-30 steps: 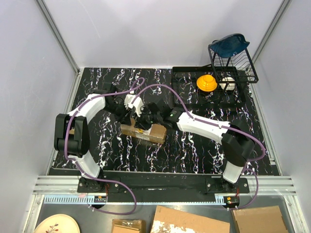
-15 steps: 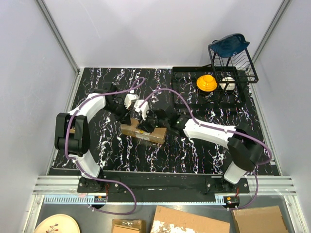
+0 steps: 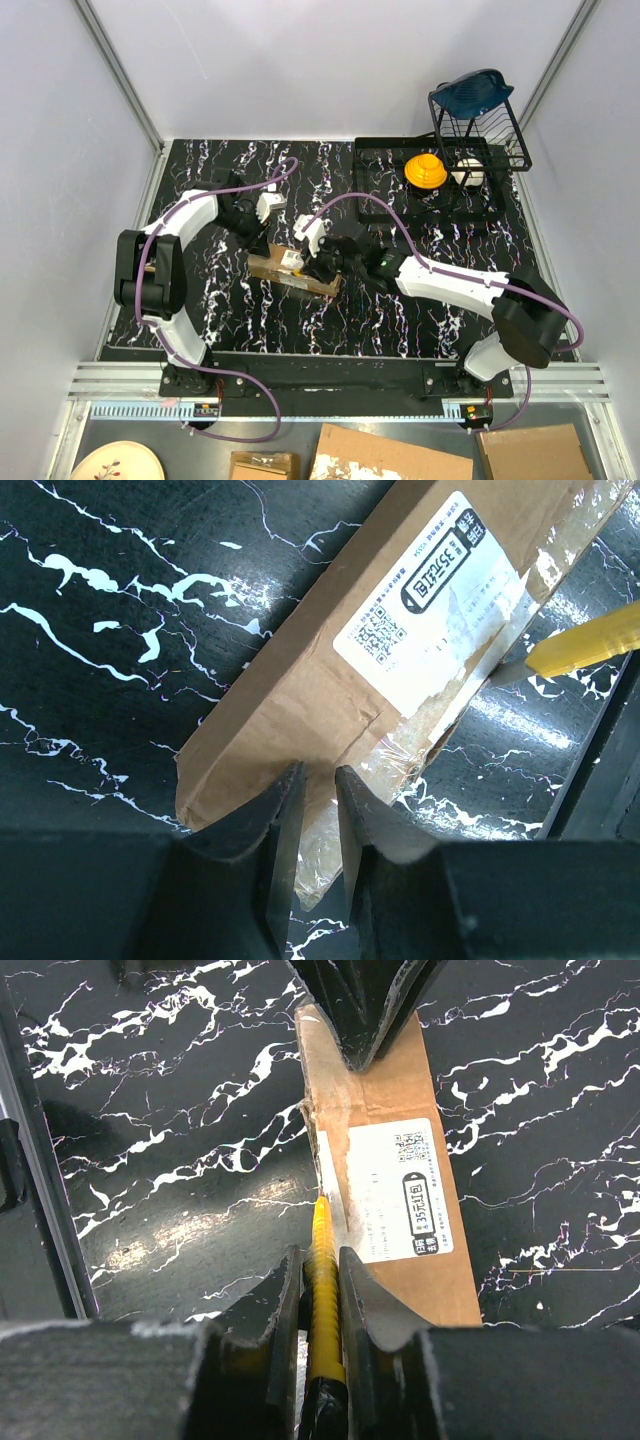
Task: Unpack the express box
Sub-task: Cut the express box at the center of the board.
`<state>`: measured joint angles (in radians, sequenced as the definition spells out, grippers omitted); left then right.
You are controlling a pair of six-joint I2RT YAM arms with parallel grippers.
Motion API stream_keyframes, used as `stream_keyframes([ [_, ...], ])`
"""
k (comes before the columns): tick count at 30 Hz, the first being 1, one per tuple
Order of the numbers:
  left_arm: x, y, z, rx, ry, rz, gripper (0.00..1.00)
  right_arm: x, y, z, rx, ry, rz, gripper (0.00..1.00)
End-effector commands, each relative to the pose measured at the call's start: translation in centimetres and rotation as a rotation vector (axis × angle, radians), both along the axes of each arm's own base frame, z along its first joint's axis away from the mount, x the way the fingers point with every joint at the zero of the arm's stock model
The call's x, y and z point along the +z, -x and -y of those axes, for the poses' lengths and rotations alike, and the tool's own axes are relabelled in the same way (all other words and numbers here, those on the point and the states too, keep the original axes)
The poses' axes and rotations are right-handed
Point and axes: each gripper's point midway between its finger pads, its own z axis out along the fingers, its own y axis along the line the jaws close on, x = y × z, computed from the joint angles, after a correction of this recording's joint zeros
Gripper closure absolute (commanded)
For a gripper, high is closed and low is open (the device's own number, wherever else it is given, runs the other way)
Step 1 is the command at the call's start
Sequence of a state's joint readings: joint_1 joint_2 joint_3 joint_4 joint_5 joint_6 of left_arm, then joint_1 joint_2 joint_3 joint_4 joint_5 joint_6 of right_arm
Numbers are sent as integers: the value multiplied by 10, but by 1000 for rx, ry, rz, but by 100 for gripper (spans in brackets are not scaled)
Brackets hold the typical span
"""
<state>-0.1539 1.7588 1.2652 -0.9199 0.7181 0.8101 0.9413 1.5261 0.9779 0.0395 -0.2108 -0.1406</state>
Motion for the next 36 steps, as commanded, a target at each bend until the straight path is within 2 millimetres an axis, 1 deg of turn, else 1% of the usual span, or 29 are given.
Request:
stream_keyframes([
  [1, -49, 4, -19, -17, -144, -46, 73, -44, 33, 21, 34, 144, -172, 100],
  [6, -53, 4, -20, -23, -148, -45, 73, -36, 30, 26, 31, 158, -159, 100],
  [8, -54, 4, -19, -24, -143, -44, 74, -38, 32, 32, 37, 192, -174, 100],
  [9, -53, 3, -18, -25, -138, -41, 74, -35, 31, 31, 39, 198, -175, 100],
  [10, -53, 2, -17, -25, -135, -41, 74, -38, 35, 37, 42, 230, -196, 100],
  [13, -52, 0, -15, -26, -124, -40, 74, -39, 35, 44, 38, 269, -205, 100],
  [16, -55, 2, -17, -32, -131, -42, 74, -35, 30, 49, 20, 271, -193, 100],
  [19, -58, 3, -19, -34, -143, -44, 74, -32, 29, 50, 16, 279, -197, 100],
  [25, -52, 0, -16, -27, -131, -32, 74, -21, 20, 47, 12, 256, -184, 100],
  [27, -44, -1, -15, -27, -118, -15, 74, -20, 18, 42, 17, 247, -181, 100],
  [31, -31, 2, -13, -31, -100, -1, 72, -10, 11, 34, 19, 221, -161, 100],
  [33, -19, 1, -14, -29, -95, 17, 70, 3, 9, 30, 21, 194, -141, 100],
  [34, -10, 0, -15, -23, -90, 34, 67, 9, 9, 29, 22, 183, -133, 100],
  [35, -3, -1, -15, -21, -84, 41, 65, 22, 9, 27, 22, 157, -122, 100],
  [36, 10, 0, -13, -23, -65, 39, 62, 27, 9, 26, 22, 148, -122, 100],
])
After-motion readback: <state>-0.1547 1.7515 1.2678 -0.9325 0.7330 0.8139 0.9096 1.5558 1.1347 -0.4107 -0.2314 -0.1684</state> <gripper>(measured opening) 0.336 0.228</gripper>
